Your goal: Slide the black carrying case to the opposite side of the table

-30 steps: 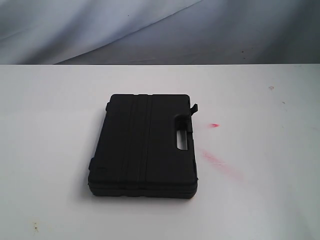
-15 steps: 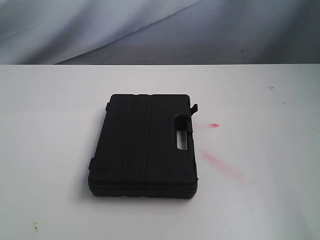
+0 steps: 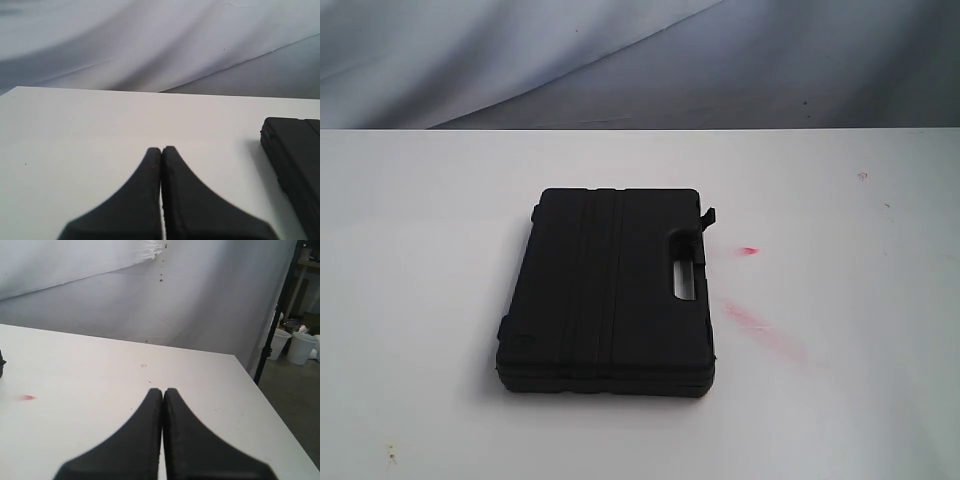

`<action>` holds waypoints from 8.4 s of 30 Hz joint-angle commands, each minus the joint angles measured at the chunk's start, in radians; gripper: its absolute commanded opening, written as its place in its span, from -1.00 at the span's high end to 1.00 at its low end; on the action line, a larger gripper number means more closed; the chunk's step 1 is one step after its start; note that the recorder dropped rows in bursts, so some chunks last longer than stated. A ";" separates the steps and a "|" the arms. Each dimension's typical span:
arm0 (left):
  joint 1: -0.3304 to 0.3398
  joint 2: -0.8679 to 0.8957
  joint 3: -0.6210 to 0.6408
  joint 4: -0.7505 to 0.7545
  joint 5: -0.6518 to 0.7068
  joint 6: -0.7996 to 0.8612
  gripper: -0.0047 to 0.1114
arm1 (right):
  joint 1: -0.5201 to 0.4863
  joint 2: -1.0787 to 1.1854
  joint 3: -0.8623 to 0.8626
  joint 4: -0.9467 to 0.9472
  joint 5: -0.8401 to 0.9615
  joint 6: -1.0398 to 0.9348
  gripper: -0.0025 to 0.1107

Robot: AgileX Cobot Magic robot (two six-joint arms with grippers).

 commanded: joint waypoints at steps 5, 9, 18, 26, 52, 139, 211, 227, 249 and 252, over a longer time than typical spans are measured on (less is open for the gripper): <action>-0.005 -0.004 0.005 0.004 -0.004 -0.004 0.92 | -0.005 -0.003 0.004 0.050 -0.041 0.047 0.96; -0.005 -0.004 0.005 0.004 -0.004 -0.007 0.92 | -0.005 -0.003 0.004 0.123 -0.148 0.062 0.96; -0.005 -0.004 0.005 0.004 -0.004 -0.004 0.92 | -0.005 -0.003 0.004 0.681 -0.360 0.077 0.96; -0.005 -0.004 0.005 0.004 -0.004 -0.006 0.92 | -0.005 -0.003 -0.346 0.070 -0.225 0.060 0.96; -0.005 -0.004 0.005 0.004 -0.004 -0.005 0.92 | 0.193 0.646 -0.759 0.191 0.343 -0.073 0.96; -0.005 -0.004 0.005 0.004 -0.004 -0.004 0.92 | 0.575 2.034 -1.518 0.104 0.761 0.375 0.43; -0.005 -0.004 0.005 0.004 -0.004 -0.005 0.92 | 0.427 2.125 -1.474 -0.137 0.812 0.492 0.96; -0.005 -0.004 0.005 0.004 -0.004 -0.003 0.92 | 0.309 2.038 -1.389 -0.178 0.793 0.461 0.96; -0.005 -0.004 0.005 0.004 -0.004 -0.003 0.92 | 0.183 2.038 -1.389 -0.196 0.801 0.409 0.96; -0.005 -0.004 0.005 0.004 -0.004 -0.006 0.92 | 0.178 2.038 -1.389 -0.190 0.801 0.400 0.96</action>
